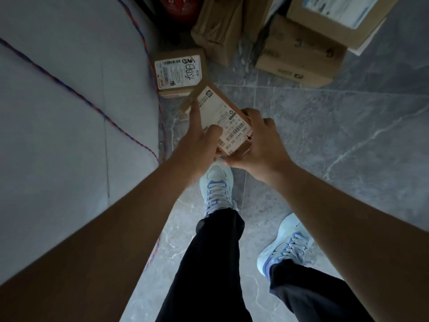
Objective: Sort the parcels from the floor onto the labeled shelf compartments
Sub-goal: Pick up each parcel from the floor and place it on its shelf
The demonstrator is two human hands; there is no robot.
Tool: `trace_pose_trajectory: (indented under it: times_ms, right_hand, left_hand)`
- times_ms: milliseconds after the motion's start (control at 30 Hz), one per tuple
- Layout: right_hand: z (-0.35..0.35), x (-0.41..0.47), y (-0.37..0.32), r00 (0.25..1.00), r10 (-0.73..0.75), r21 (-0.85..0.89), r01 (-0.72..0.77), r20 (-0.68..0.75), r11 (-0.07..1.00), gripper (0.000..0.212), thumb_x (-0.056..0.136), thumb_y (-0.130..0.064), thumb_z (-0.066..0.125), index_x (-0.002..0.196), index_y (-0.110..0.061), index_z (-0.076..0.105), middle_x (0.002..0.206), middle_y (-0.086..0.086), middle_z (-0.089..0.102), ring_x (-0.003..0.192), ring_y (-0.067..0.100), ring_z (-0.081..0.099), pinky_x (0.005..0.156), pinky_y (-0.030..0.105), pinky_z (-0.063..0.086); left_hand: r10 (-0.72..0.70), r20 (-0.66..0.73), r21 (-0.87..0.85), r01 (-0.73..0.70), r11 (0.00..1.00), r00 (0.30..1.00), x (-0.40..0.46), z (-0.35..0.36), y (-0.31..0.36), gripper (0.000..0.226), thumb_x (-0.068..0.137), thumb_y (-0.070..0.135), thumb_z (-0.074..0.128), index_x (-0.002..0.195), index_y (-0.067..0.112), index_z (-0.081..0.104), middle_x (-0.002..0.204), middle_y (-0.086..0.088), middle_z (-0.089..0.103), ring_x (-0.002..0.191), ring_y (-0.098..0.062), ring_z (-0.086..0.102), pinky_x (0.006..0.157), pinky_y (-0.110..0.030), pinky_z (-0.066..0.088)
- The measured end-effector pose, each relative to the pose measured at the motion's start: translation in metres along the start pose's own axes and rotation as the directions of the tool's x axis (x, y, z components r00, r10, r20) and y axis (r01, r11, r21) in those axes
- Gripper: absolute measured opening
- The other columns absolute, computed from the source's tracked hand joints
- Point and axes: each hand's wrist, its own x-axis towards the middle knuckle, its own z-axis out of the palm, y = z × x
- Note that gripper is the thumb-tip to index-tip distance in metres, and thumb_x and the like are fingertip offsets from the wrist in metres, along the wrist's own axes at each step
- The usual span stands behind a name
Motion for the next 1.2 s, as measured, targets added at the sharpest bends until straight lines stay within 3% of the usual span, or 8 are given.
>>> trace_pose_trajectory:
  times_ms: [267,367,533,667,767,867,1000,1200]
  right_hand:
    - [-0.092,-0.067,-0.044,0.998,-0.051,-0.122,0.045,-0.047,0.991,0.105,0.057,-0.004,0.093,0.144,-0.032,0.041,0.14,0.007,0.033,0.109,0.016,0.049,0.087,0.034,0.059]
    - [-0.117,-0.089,-0.059,0.993,-0.104,-0.184,0.092,-0.06,0.979,0.105,0.062,0.009,0.083,0.141,-0.043,0.04,0.149,0.006,0.026,0.116,0.028,0.057,0.081,0.043,0.063]
    - [-0.163,-0.125,-0.082,0.957,-0.252,-0.213,0.219,-0.143,0.952,0.095,0.072,0.012,0.074,0.146,-0.039,0.044,0.148,0.008,0.032,0.112,0.025,0.059,0.076,0.042,0.062]
    - [-0.205,-0.164,-0.098,0.915,-0.298,-0.14,0.269,-0.272,0.953,0.098,0.078,0.004,0.082,0.155,-0.035,0.037,0.141,0.001,0.051,0.11,0.009,0.058,0.083,0.034,0.059]
    - [-0.238,-0.196,-0.118,0.878,-0.2,0.119,0.276,-0.435,0.954,0.101,0.081,-0.011,0.087,0.158,-0.038,0.027,0.136,-0.011,0.062,0.112,-0.002,0.066,0.089,0.019,0.055]
    - [-0.264,-0.233,-0.15,0.837,0.044,0.476,0.266,-0.546,0.838,0.062,0.09,-0.008,0.079,0.129,-0.04,0.042,0.107,-0.027,0.06,0.087,-0.022,0.063,0.08,0.012,0.052]
    - [-0.296,-0.281,-0.192,0.854,0.237,0.742,0.227,-0.463,0.631,0.022,0.101,-0.02,0.056,0.122,-0.025,0.061,0.11,0.0,0.076,0.098,0.011,0.076,0.086,0.043,0.064]
    - [-0.358,-0.375,-0.255,0.801,0.244,0.786,0.391,-0.547,0.478,0.014,0.105,-0.017,0.058,0.118,-0.015,0.059,0.111,0.005,0.077,0.1,0.02,0.077,0.082,0.037,0.064]
  left_hand:
    - [0.272,-0.128,0.61,-0.141,0.78,0.954,-0.072,-0.02,0.069,0.09,0.093,0.025,0.068,0.163,0.043,0.014,0.154,-0.011,0.035,0.125,-0.019,0.05,0.103,-0.033,0.049]
    - [0.269,-0.016,0.451,-0.233,0.862,0.963,-0.096,-0.02,0.096,0.096,0.08,0.039,0.078,0.157,0.054,0.023,0.16,-0.003,0.03,0.14,-0.019,0.046,0.111,-0.036,0.045]
    - [0.332,0.136,0.382,-0.358,0.852,0.934,-0.147,-0.008,0.144,0.051,0.087,0.032,0.083,0.135,0.037,0.066,0.099,0.026,0.072,0.093,0.012,0.069,0.071,-0.005,0.048]
    - [0.436,0.065,0.364,-0.428,0.827,0.897,-0.187,0.004,0.176,0.039,0.089,0.029,0.082,0.127,0.031,0.073,0.101,0.017,0.076,0.088,0.009,0.071,0.074,-0.013,0.05]
    - [0.451,-0.04,0.182,-0.437,0.881,0.892,-0.223,0.021,0.194,0.041,0.09,0.027,0.081,0.13,0.026,0.073,0.108,0.009,0.079,0.095,-0.004,0.076,0.082,-0.029,0.061]
    - [0.441,-0.111,-0.021,-0.446,0.895,0.891,-0.269,0.042,0.217,0.041,0.092,0.023,0.079,0.132,0.019,0.071,0.108,0.005,0.08,0.097,-0.013,0.078,0.085,-0.043,0.064]
    - [0.515,-0.1,-0.062,-0.522,0.851,0.851,-0.335,0.062,0.255,0.04,0.092,0.02,0.077,0.131,0.014,0.07,0.107,0.003,0.08,0.096,-0.013,0.078,0.081,-0.036,0.065]
    - [0.608,0.005,0.002,-0.608,0.794,0.794,-0.429,0.065,0.329,0.03,0.095,0.021,0.074,0.124,0.015,0.074,0.109,0.002,0.08,0.097,-0.015,0.078,0.079,-0.034,0.065]
